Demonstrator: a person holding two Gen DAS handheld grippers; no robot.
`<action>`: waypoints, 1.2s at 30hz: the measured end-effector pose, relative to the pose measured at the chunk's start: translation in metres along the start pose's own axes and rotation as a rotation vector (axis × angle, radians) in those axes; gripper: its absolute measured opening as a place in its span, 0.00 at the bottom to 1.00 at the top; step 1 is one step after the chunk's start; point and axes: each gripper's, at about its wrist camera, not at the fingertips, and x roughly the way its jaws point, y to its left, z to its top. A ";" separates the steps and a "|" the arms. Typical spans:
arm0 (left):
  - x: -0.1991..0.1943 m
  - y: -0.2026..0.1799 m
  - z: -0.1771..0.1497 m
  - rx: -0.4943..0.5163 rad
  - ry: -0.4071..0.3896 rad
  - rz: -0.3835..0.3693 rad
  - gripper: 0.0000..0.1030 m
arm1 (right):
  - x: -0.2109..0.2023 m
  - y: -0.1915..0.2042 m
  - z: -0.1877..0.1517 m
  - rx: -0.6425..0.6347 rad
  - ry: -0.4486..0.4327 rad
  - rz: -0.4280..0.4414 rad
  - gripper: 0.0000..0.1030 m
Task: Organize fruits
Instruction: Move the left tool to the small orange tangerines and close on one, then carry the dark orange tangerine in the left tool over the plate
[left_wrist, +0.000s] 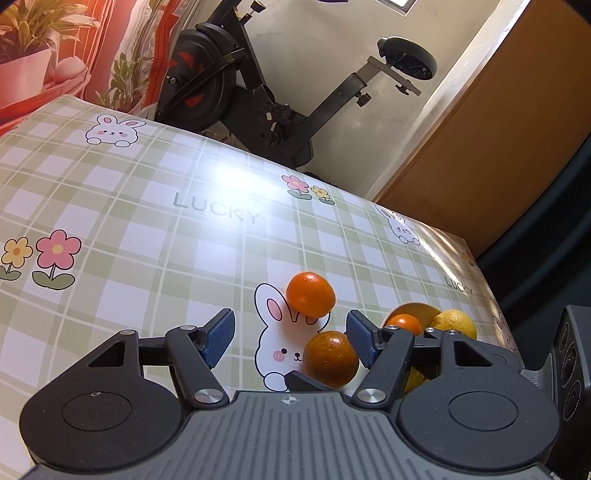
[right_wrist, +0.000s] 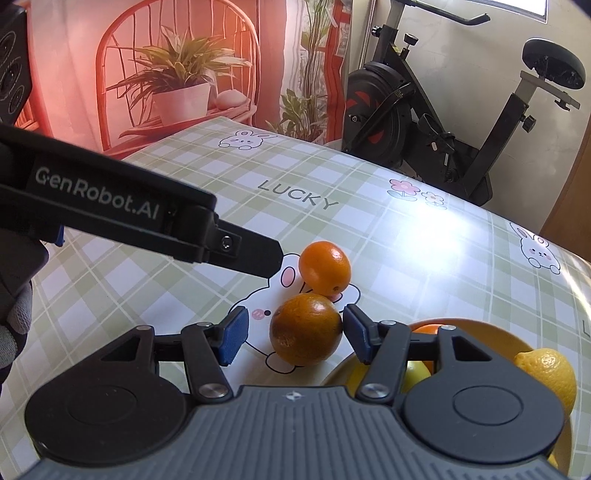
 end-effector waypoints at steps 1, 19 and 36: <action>0.000 0.001 -0.001 0.000 0.002 -0.001 0.66 | 0.001 0.002 0.000 -0.003 0.004 0.008 0.57; 0.003 0.003 -0.033 0.011 0.067 -0.059 0.55 | -0.006 0.022 -0.014 -0.006 0.012 0.058 0.47; -0.013 -0.029 -0.052 0.118 0.059 -0.045 0.41 | -0.028 0.022 -0.031 0.066 -0.006 0.062 0.44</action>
